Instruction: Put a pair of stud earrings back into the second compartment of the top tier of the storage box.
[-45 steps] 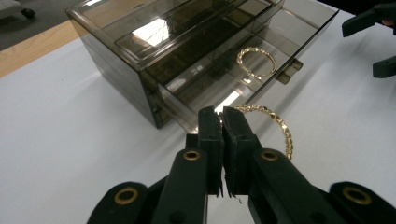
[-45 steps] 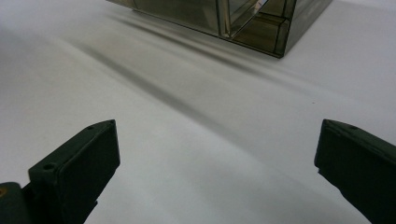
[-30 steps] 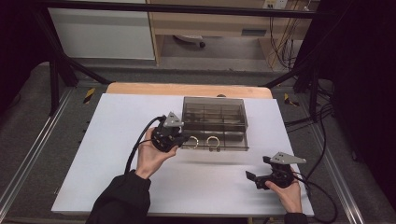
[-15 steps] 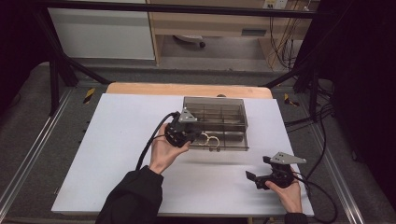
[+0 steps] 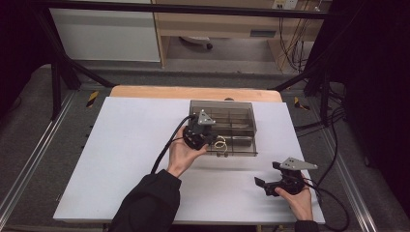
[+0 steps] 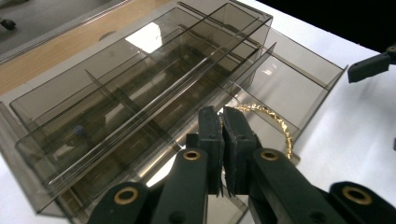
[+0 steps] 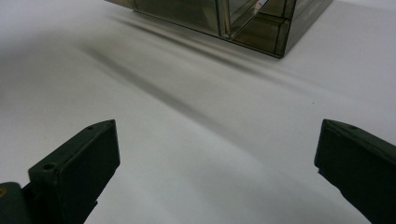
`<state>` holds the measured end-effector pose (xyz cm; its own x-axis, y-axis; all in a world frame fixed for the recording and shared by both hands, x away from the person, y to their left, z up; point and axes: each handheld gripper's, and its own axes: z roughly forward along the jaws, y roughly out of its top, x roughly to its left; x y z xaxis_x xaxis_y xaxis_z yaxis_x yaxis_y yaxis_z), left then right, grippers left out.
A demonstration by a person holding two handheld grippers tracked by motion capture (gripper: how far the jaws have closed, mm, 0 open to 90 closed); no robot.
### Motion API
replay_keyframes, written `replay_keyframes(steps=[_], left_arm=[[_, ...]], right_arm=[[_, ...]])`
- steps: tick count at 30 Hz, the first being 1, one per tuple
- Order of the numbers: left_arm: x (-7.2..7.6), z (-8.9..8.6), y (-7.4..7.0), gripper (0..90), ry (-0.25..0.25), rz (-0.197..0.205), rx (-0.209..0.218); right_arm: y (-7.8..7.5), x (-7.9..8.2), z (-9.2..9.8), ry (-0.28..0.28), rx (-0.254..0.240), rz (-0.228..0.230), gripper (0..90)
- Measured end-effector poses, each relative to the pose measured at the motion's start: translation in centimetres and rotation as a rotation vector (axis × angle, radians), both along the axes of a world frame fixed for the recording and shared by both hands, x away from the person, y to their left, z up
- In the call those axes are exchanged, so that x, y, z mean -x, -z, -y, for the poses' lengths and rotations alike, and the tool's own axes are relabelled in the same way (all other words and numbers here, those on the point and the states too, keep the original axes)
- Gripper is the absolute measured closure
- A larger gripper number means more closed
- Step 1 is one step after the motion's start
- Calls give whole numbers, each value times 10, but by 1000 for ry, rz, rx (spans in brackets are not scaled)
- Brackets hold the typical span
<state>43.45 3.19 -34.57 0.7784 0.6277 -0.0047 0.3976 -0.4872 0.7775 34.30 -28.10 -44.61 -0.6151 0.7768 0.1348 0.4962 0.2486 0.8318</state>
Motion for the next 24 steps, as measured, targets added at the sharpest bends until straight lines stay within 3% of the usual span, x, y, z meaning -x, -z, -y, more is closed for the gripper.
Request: replay_keyframes(steps=[18, 22, 24], left_arm=[[-11, 19, 24, 864, -6, -6, -50], [-11, 18, 28, 862, -6, -17, -48], [-12, 15, 28, 858, -5, -25, -24]], right_arm=[[0, 0, 0, -2, 0, -3, 7], [0, 0, 0, -3, 1, -1, 7], [0, 0, 0, -2, 1, -2, 7]])
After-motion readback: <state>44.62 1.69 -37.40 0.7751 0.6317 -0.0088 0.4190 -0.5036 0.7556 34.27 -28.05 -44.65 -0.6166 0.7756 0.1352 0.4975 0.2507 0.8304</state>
